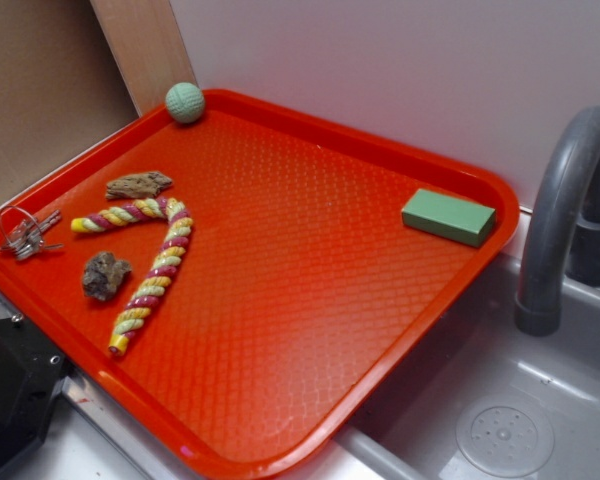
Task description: Grab the silver keys.
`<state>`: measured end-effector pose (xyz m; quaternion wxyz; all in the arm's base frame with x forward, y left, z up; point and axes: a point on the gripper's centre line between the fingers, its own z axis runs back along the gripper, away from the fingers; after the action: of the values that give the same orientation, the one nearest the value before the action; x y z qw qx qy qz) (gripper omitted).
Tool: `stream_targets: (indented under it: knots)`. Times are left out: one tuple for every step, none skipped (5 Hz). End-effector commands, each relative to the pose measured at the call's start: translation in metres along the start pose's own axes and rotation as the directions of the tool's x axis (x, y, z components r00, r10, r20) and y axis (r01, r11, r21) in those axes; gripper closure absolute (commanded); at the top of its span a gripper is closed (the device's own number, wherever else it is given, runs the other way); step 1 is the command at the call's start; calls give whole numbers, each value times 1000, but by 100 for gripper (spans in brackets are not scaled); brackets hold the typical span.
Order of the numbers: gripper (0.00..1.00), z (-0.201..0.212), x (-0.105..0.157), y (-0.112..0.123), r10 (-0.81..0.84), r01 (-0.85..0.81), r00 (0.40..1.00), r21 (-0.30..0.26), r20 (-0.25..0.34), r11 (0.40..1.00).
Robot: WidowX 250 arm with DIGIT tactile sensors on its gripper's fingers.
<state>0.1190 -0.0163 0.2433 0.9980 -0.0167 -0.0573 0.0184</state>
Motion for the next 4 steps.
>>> stream_targets:
  knots:
    - [0, 0, 0, 0, 0, 0, 1000, 0, 0, 1000]
    - [0, -33, 36, 37, -151, 146, 986, 76, 64, 986]
    - [0, -53, 45, 64, -223, 214, 971, 99, 88, 972]
    - [0, -81, 52, 92, -218, 213, 976, 143, 22, 967]
